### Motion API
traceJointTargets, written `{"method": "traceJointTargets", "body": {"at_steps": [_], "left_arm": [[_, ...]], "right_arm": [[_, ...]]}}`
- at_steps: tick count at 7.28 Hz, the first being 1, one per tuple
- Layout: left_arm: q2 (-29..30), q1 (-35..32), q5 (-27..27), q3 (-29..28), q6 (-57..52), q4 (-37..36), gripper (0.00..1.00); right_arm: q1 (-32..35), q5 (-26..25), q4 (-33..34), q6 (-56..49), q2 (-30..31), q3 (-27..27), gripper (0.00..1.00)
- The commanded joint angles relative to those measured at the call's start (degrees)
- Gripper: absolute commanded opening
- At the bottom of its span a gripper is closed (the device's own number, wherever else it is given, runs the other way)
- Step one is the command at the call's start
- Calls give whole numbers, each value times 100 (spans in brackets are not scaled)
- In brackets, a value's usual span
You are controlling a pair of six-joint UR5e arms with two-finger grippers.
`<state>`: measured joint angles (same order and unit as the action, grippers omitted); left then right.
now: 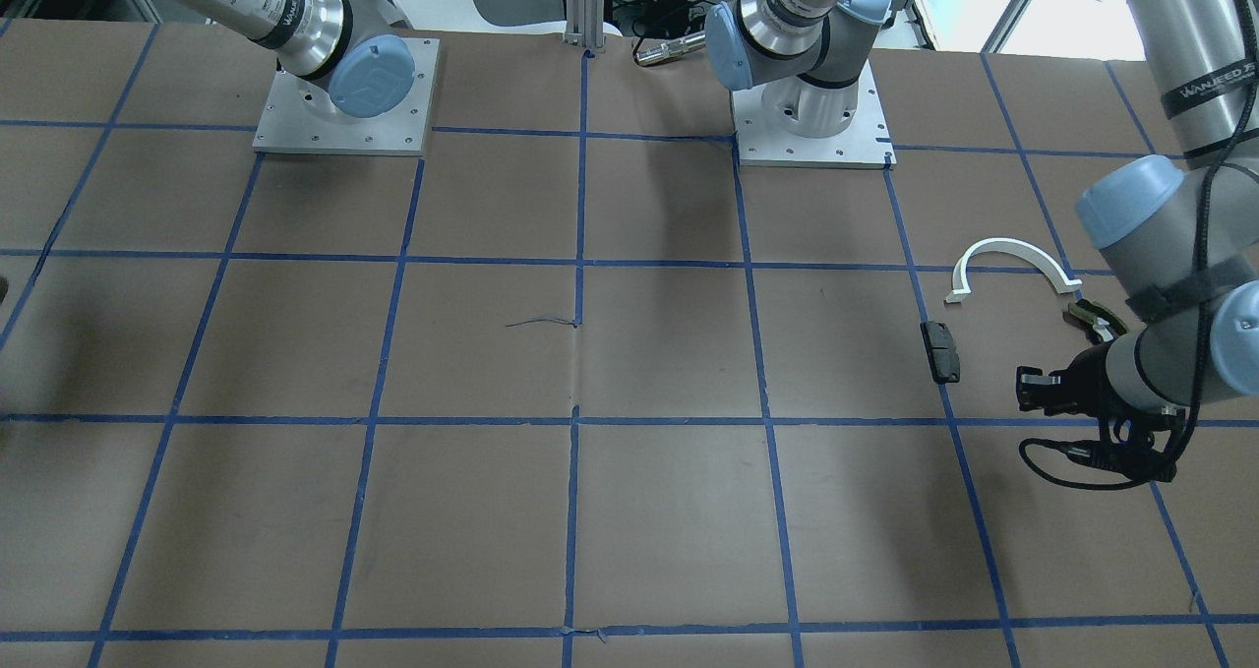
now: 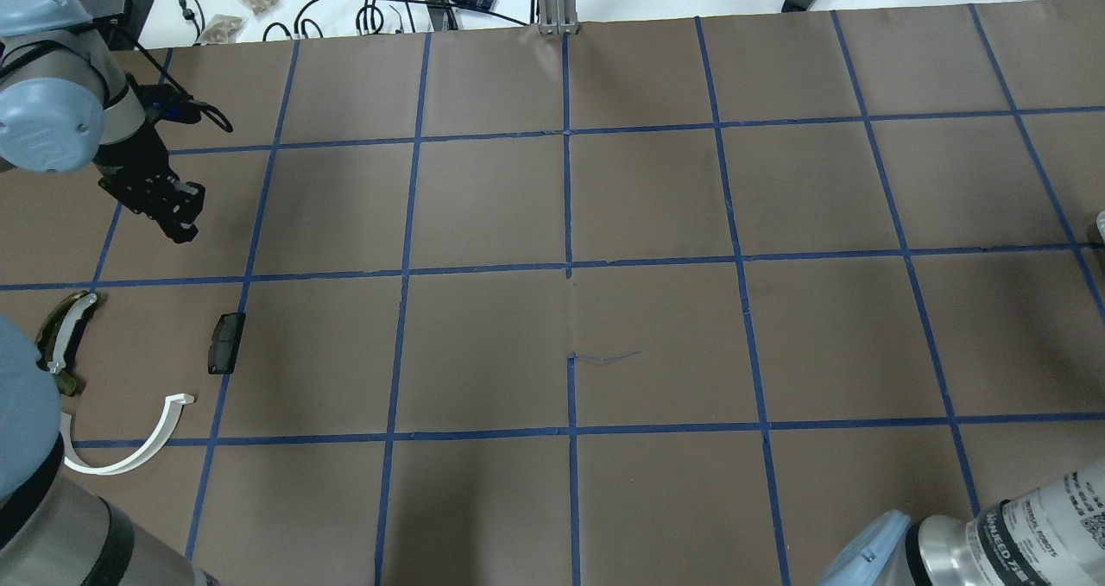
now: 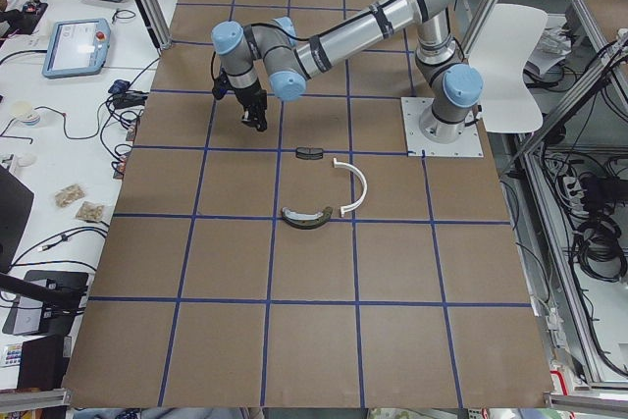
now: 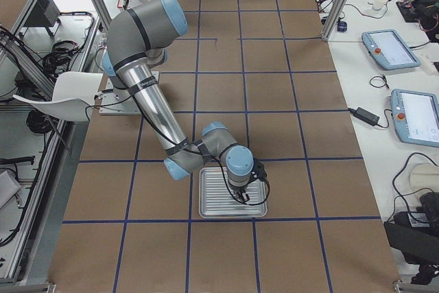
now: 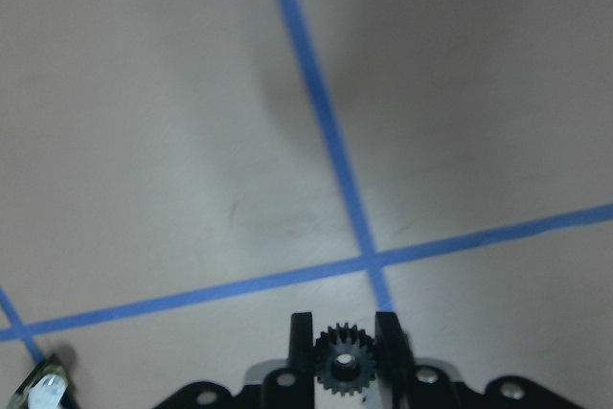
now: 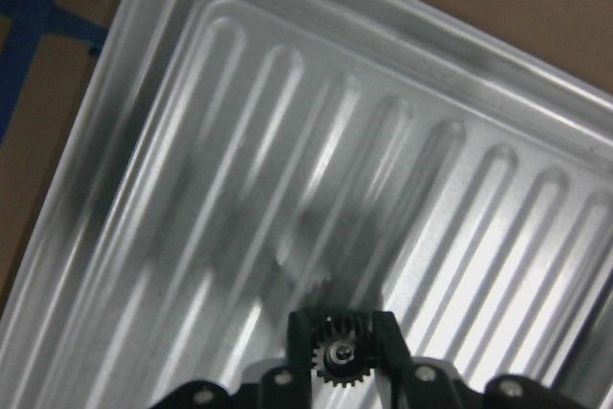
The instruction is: Place bearing gear from tray to pile
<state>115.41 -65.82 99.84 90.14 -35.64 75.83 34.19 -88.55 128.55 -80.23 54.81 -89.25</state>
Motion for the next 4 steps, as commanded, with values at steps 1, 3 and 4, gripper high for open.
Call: {"method": "traceJointTargets", "body": {"at_steps": [1, 3, 4], "left_arm": [[17, 706, 9, 318, -145, 413, 0], [-1, 1062, -8, 863, -110, 424, 0], [42, 1114, -8, 917, -110, 397, 0]], "right_arm": [[201, 205, -1112, 801, 1033, -22, 0], [1452, -63, -2232, 2573, 2029, -48, 0], [2112, -127, -2890, 3931, 2372, -74, 0]]}}
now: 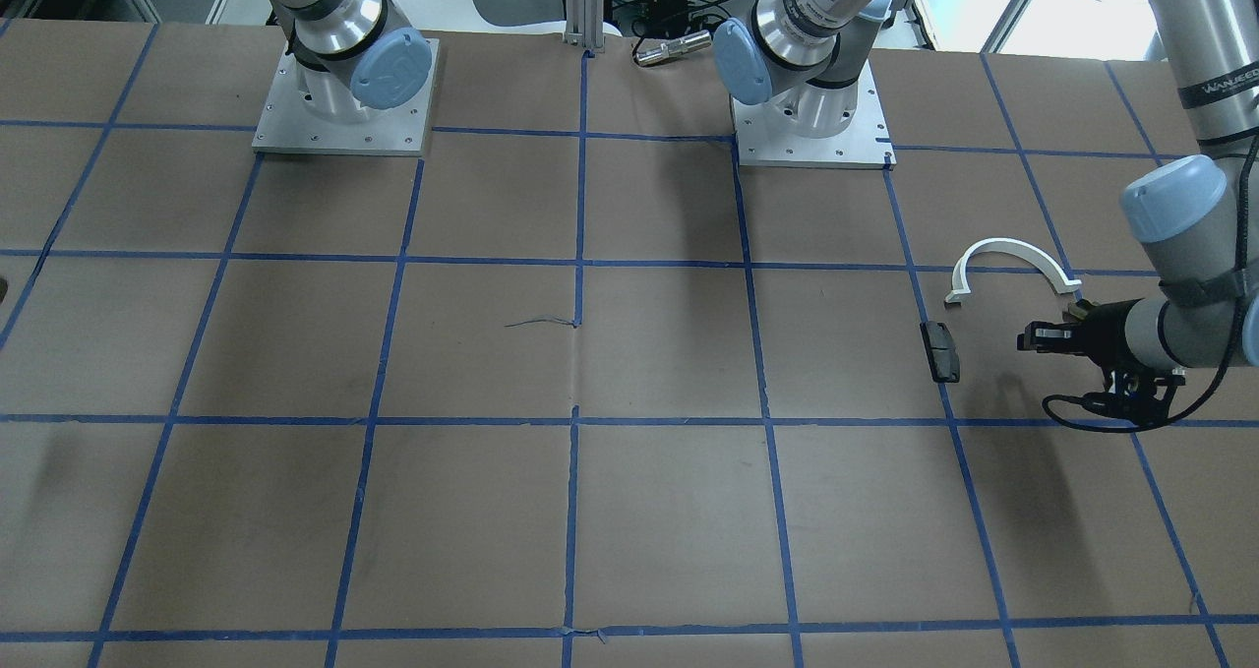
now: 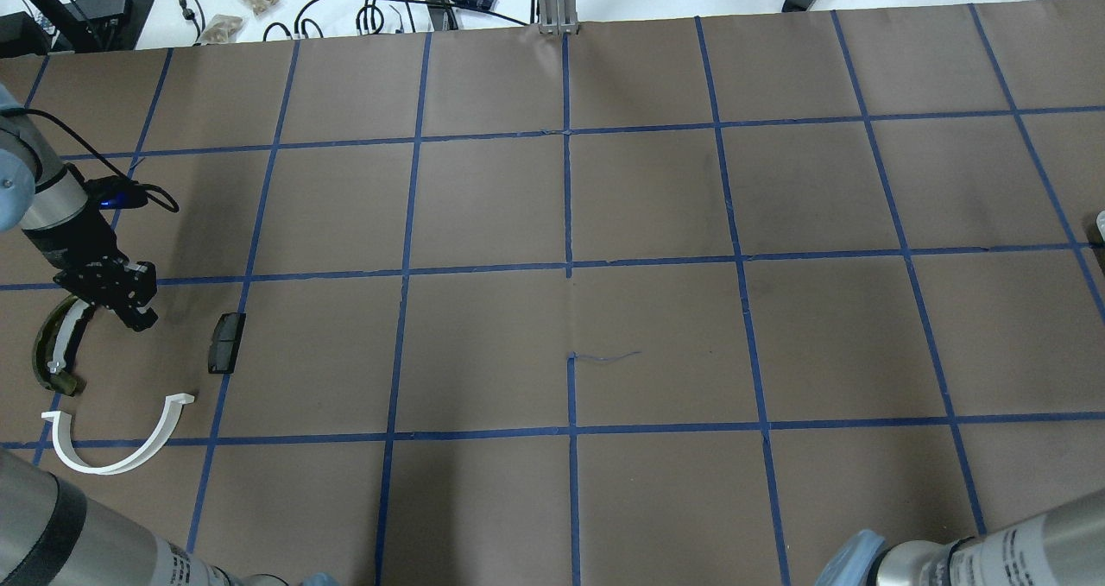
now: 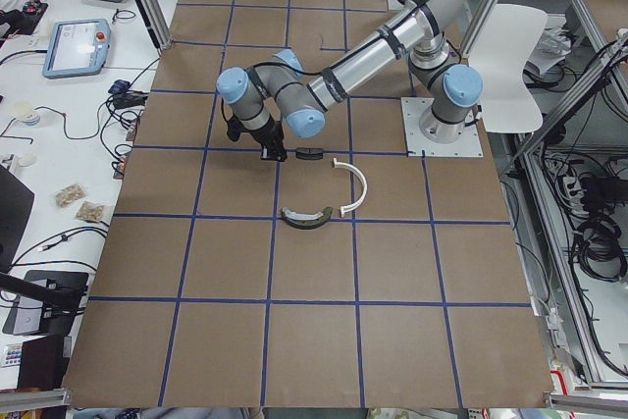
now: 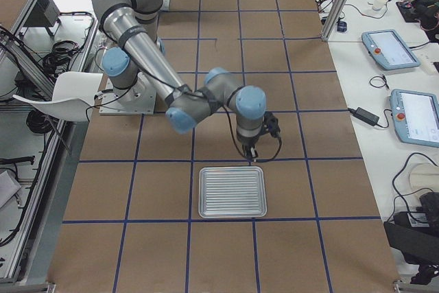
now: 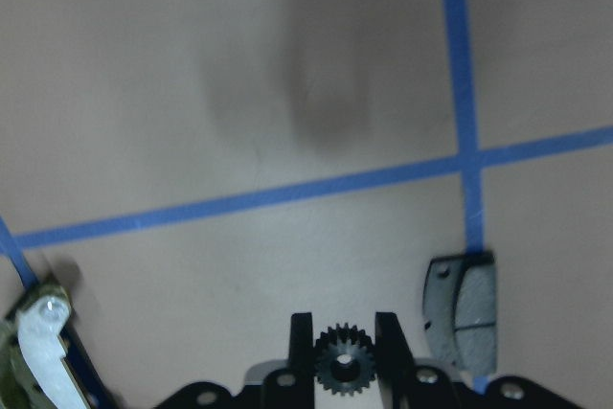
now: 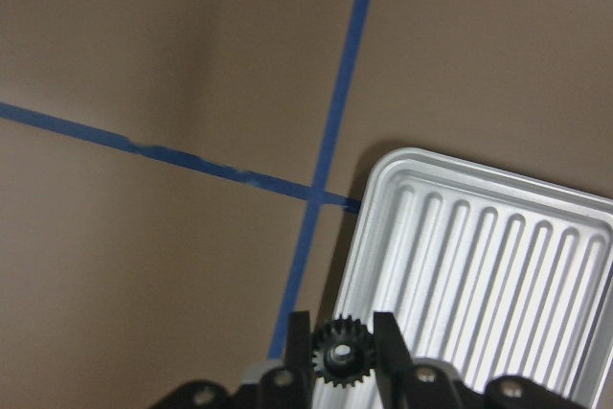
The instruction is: Place bearing gear from tray to pile
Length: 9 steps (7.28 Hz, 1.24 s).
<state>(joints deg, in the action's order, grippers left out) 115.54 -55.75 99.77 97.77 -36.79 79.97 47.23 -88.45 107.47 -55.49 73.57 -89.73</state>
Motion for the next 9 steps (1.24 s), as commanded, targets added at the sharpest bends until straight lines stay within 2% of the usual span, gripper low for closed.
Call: {"method": "traceJointTargets", "body": {"at_steps": [1, 2, 3, 4, 5, 6, 7, 8, 9], "left_arm": [[91, 99, -2, 76, 14, -34, 1], [118, 65, -11, 66, 14, -156, 23], [118, 73, -28, 136, 23, -244, 66], [144, 64, -54, 58, 32, -289, 95], [136, 64, -98, 14, 49, -289, 100], [84, 73, -107, -100, 49, -228, 100], [-100, -31, -412, -440, 49, -193, 100], [55, -119, -937, -713, 6, -149, 100], [39, -225, -1029, -768, 23, -70, 100]], "right_arm": [[1162, -164, -1180, 2132, 796, -114, 0], [1418, -129, -1280, 2687, 999, -193, 0], [1908, -77, -1324, 3284, 1079, -281, 0], [2522, -137, -1360, 3917, 1272, -334, 0], [2954, -103, -1386, 4924, 1326, -404, 0], [3498, -146, -1317, 5482, 1309, -379, 0], [3999, -34, -1273, 5949, 1239, -370, 0], [4579, 28, -1028, 6780, 995, -387, 0], [5298, 46, -574, 6927, 731, -422, 0]]}}
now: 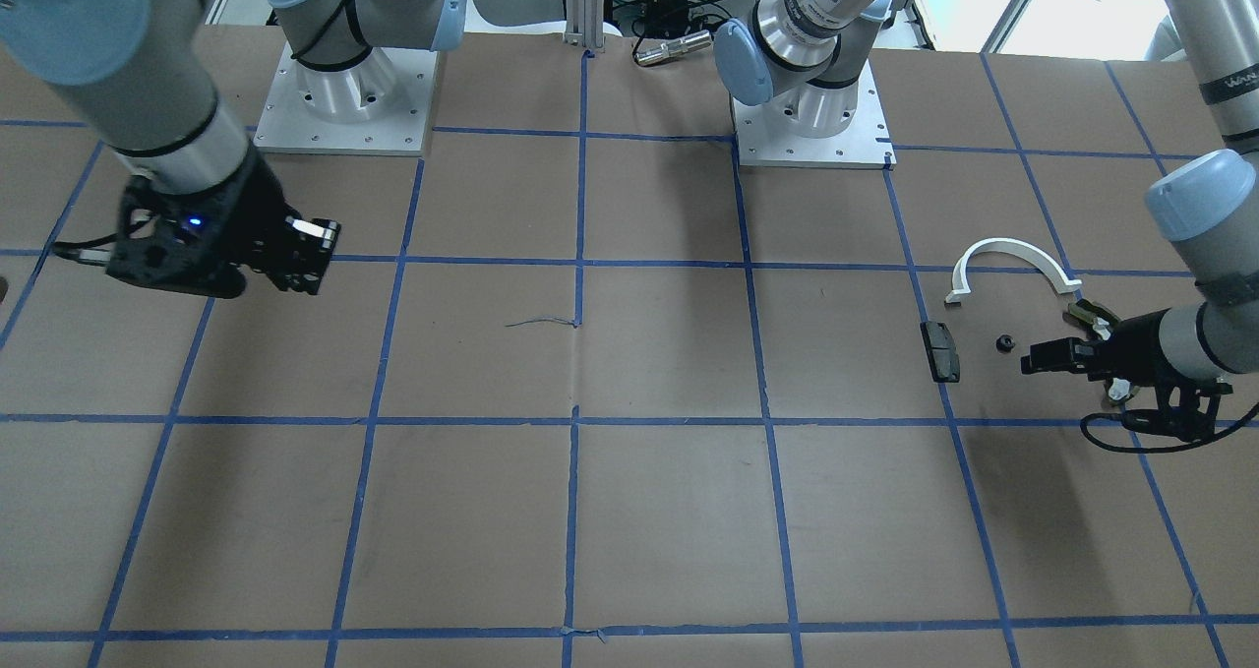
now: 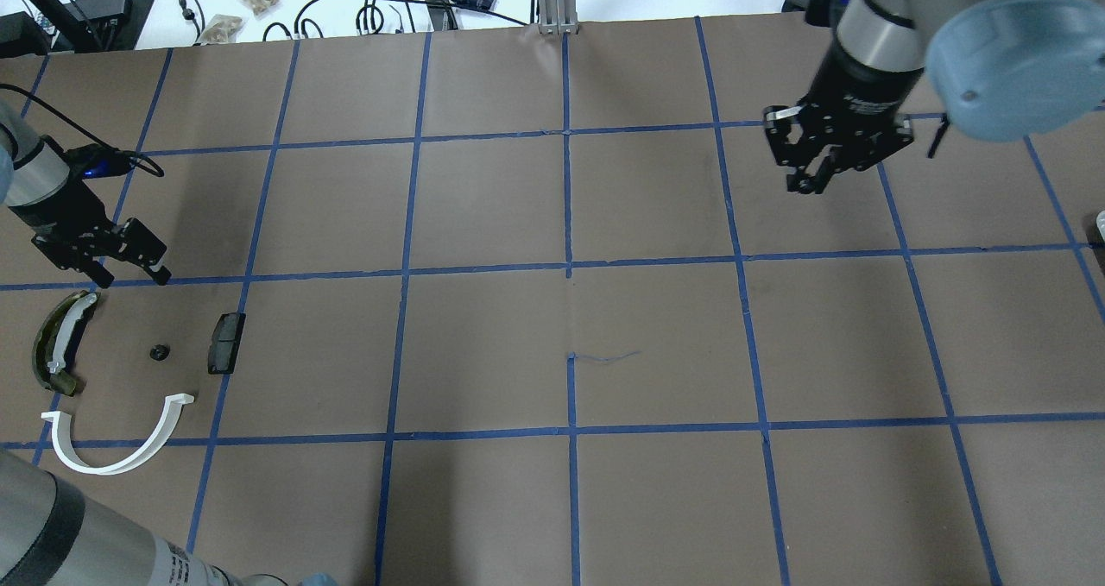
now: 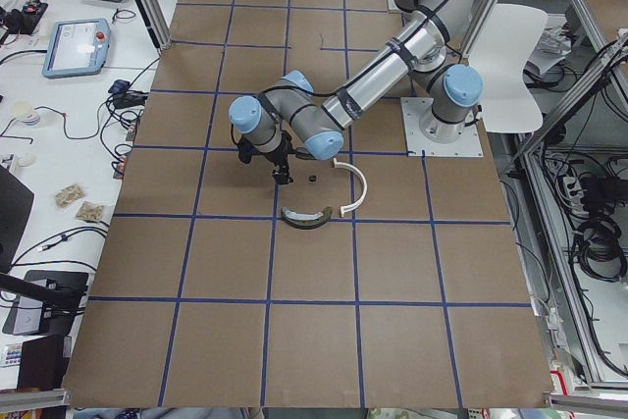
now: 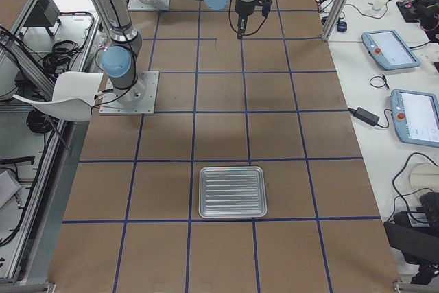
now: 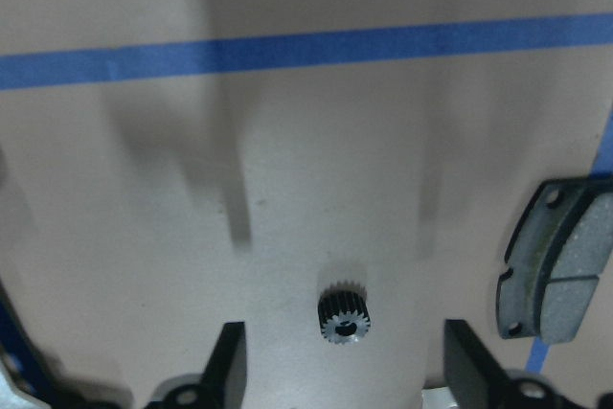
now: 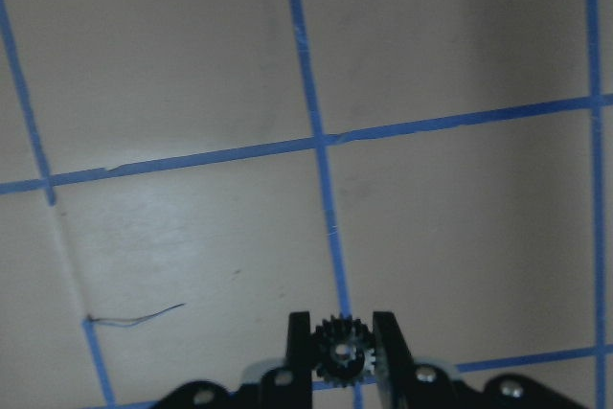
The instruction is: Place bearing gear from tray to pile
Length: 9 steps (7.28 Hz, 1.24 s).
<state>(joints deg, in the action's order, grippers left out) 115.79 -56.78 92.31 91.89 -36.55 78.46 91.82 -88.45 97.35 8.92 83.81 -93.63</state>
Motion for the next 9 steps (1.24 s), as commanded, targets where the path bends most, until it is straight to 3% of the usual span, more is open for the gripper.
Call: {"method": "traceJointTargets", "body": {"at_steps": [1, 2, 4, 7, 8, 9], "left_arm": [[-4, -357, -588, -233, 34, 73, 100], [-109, -716, -852, -216, 173, 73, 100], [-189, -1158, -802, -268, 796, -128, 100], [-92, -1780, -794, -172, 1595, -795, 100], [-118, -2114, -793, -154, 1912, -875, 100], [-136, -2309, -785, -137, 2089, -981, 100]], "right_arm": [[1299, 38, 930, 505, -643, -67, 0], [1547, -31, 1578, 514, -899, -207, 1], [1760, -23, 2914, 410, -1269, -820, 5], [2014, 214, 4130, 146, -2173, -894, 12], [2146, 179, 4160, 250, -2184, -902, 99], [2165, 188, 4099, 251, -2185, -859, 100]]}}
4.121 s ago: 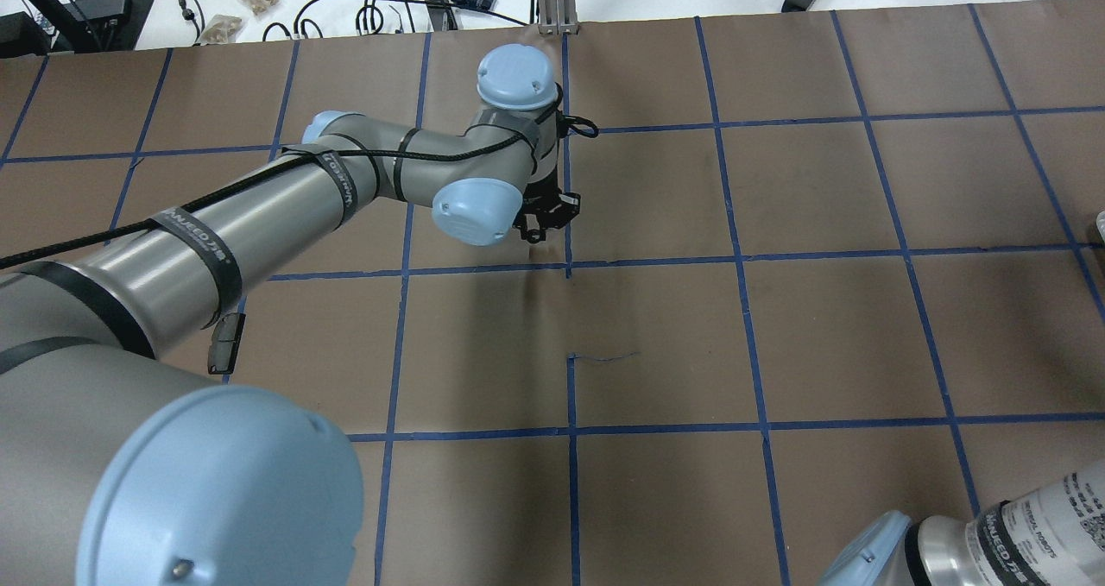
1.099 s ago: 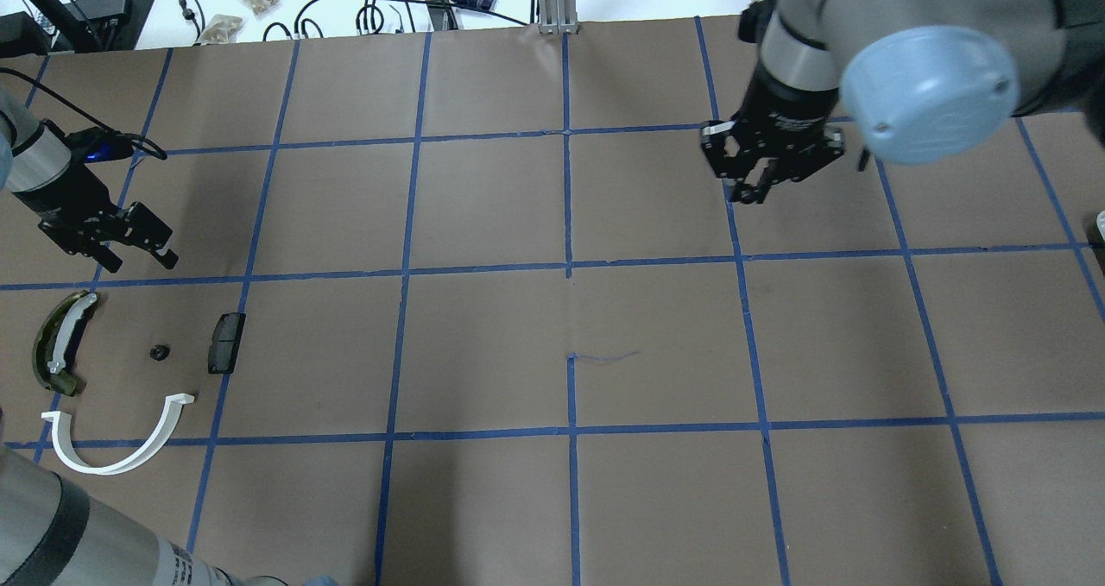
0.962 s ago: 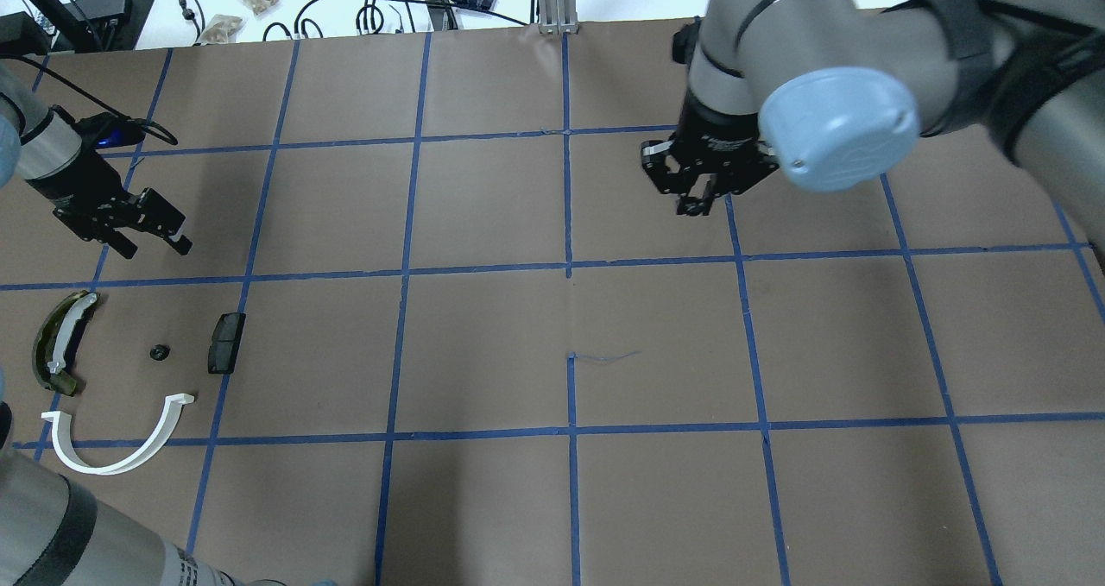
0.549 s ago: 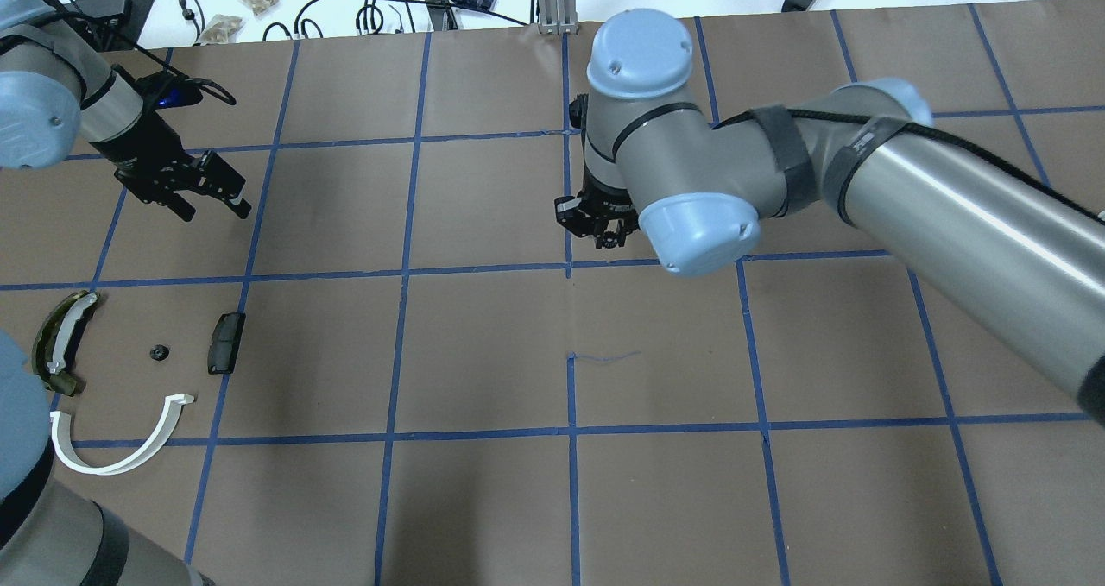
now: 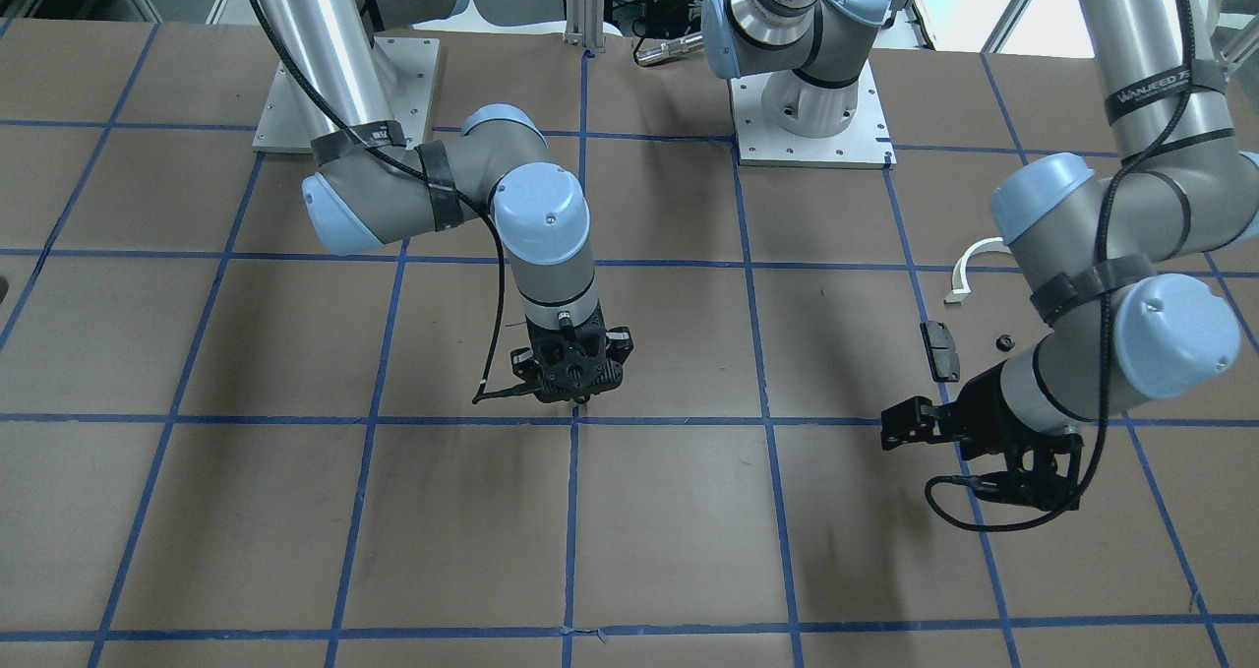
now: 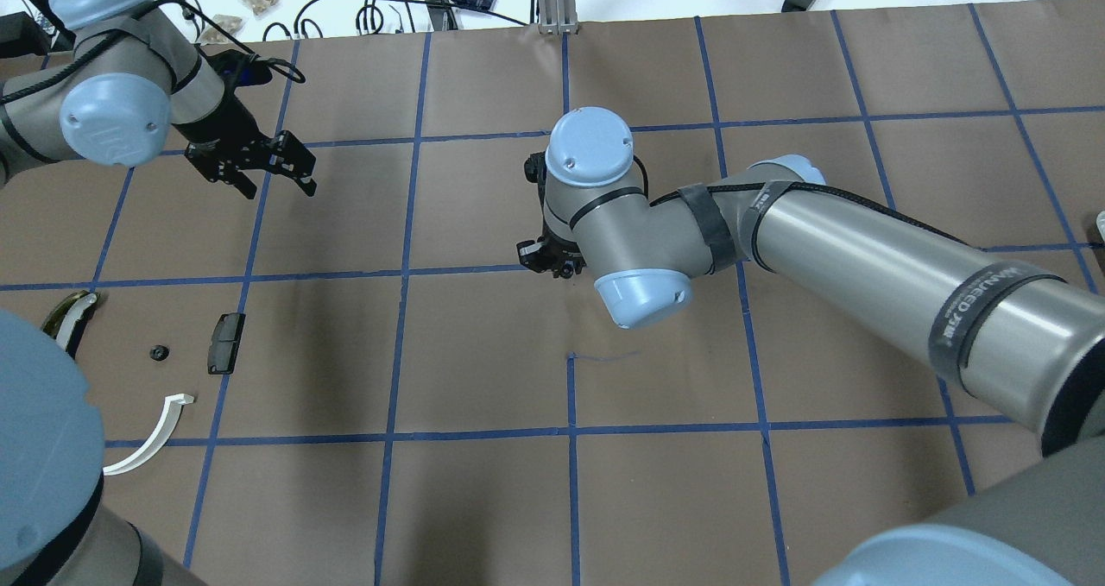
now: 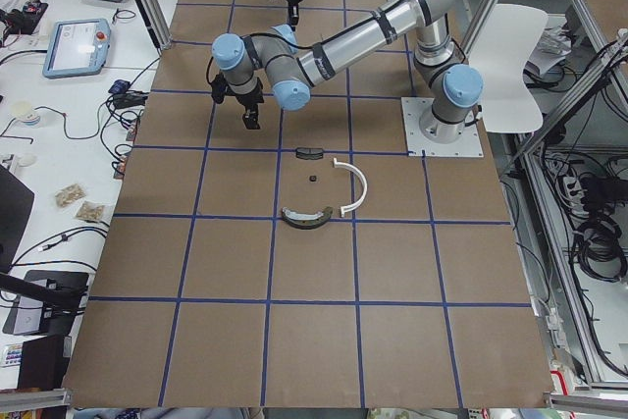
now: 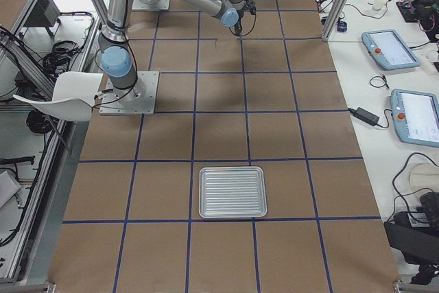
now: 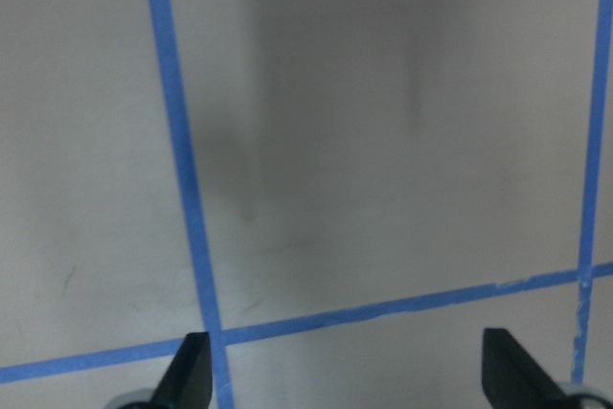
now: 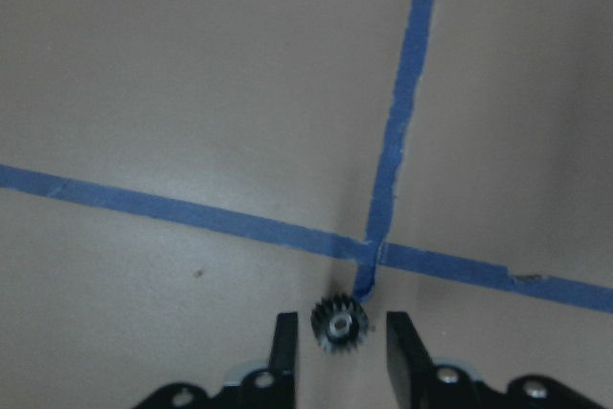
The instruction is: Place bearing gear from tray to pile
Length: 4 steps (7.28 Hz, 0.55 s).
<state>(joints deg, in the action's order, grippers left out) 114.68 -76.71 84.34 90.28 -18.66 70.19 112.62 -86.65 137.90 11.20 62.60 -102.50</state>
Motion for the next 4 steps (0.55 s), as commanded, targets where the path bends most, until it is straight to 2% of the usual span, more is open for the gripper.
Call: {"method": "traceJointTargets", "body": {"at_steps": [1, 2, 4], "left_arm": [[-68, -457, 12, 33, 614, -198, 100], [-59, -624, 3, 33, 1009, -199, 100], [-208, -1403, 29, 51, 2035, -190, 100]], "right_arm": [[-37, 8, -52, -64, 32, 141, 100], [-169, 8, -618, -82, 329, 429, 100], [-800, -1, -2758, -335, 988, 1481, 100]]}}
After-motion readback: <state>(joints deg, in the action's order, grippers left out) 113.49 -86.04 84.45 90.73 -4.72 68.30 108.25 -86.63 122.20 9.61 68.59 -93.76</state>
